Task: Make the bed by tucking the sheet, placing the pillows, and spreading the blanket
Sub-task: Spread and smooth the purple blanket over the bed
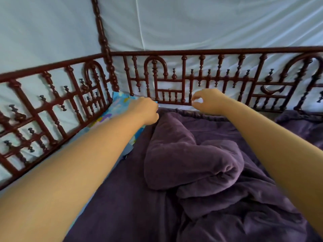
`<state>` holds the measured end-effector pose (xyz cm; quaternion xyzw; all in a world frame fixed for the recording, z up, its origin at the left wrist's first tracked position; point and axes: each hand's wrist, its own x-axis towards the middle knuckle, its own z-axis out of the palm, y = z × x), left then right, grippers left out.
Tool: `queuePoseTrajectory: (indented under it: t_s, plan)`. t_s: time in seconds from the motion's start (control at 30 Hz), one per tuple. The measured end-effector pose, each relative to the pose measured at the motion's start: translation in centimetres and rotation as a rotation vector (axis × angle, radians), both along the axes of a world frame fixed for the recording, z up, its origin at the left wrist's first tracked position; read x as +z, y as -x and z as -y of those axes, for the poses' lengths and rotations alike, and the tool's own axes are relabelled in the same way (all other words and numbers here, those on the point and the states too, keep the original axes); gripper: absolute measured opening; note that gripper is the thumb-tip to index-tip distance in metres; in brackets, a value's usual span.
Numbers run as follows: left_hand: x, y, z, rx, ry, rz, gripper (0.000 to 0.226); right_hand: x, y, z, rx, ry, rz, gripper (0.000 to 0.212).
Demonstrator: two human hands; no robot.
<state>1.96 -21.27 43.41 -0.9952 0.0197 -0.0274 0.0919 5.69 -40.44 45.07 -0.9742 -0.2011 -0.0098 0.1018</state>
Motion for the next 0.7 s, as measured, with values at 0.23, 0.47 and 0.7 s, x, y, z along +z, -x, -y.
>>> queuePoseTrajectory:
  t_s: [0.23, 0.47, 0.7]
  plan:
    - [-7.4, -4.7, -11.4, -0.113, 0.071, -0.184, 0.039, -7.0, -2.2, -9.1, -0.146, 0.145, -0.155, 0.033]
    - [-15.7, -8.5, -15.9, -0.076, 0.264, -0.344, 0.03, -15.8, -1.6, -9.8, -0.176, 0.364, -0.318, 0.043]
    - [-23.9, -10.8, -15.7, -0.09, 0.307, -0.498, 0.029, -26.4, -1.1, -6.9, -0.251, 0.568, -0.431, 0.087]
